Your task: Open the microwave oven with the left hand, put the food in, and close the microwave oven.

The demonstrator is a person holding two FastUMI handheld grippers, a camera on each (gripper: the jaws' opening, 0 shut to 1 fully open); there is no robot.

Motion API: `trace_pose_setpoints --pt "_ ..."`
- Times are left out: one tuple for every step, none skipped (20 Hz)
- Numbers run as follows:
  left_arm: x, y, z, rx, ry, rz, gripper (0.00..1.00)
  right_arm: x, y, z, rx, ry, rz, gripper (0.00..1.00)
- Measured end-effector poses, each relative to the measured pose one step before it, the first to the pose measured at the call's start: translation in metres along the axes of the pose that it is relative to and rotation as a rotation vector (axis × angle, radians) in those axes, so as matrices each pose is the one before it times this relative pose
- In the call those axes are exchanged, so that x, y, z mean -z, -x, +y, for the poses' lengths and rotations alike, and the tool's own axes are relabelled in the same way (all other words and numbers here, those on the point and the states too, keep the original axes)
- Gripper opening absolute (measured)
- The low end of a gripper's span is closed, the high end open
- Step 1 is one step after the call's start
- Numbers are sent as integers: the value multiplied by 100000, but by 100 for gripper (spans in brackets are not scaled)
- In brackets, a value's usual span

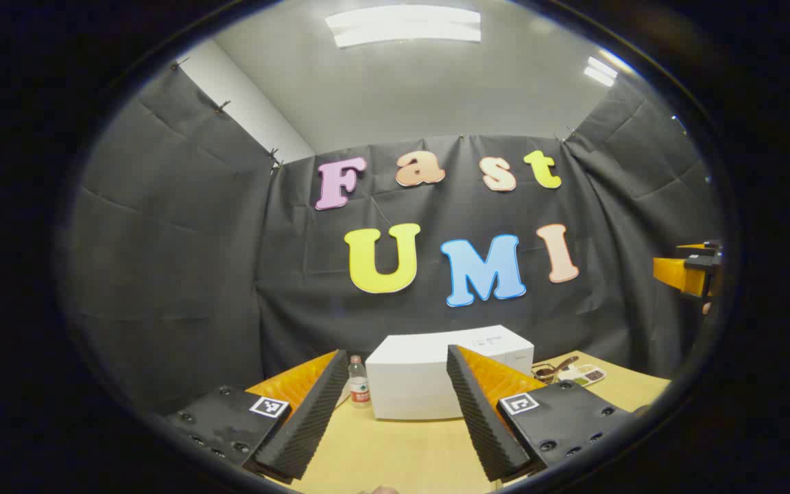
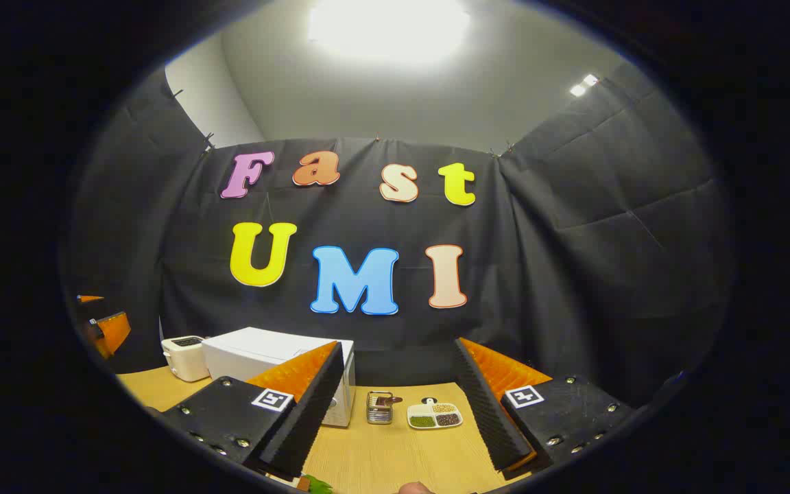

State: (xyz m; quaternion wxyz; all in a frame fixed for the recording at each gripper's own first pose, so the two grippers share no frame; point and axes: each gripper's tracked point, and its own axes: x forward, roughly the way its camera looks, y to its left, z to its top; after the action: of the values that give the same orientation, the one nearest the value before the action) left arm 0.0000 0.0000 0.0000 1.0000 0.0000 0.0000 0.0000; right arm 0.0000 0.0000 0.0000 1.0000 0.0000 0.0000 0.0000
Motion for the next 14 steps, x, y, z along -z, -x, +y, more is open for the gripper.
trace_pose_setpoints --pt "-172 -99 -37 -199 -39 -375 96 -129 61 -146 98 321 -517 96" --pt "20 8 -27 -192 65 -296 96 -137 72 -66 -73 178 -511 96" --pt "-109 57 18 -344 120 -58 96 -63 -39 58 -203 -73 -243 96" --pt "69 118 -10 -284 193 110 96 -1 -14 59 -310 -240 78 96" --pt "2 47 50 -161 173 45 96 140 -21 -40 -84 -258 165 96" --pt "62 -117 -71 -92 -8 34 96 76 51 28 -107 -273 259 96" --pt "-40 117 -10 -137 -347 -91 96 183 19 51 -190 -232 273 96" --pt "-55 60 -24 -55 -418 -70 95 48 115 10 -236 -92 119 96" --pt "-113 36 -7 -145 -329 -193 96 38 -27 -13 -246 149 108 96" --pt "30 12 25 -137 -131 -111 96 64 97 -58 -16 332 72 96" --pt "-102 -18 -87 -85 30 39 96 87 88 -88 -73 244 226 97" --pt "76 28 -140 -98 138 -21 96 54 -27 -32 -196 -70 123 96" --pt "-70 26 -111 -26 124 -170 96 47 0 -120 -90 -239 63 96" --pt "-163 75 -171 158 136 -215 96 -34 38 -179 -26 -332 -43 96"
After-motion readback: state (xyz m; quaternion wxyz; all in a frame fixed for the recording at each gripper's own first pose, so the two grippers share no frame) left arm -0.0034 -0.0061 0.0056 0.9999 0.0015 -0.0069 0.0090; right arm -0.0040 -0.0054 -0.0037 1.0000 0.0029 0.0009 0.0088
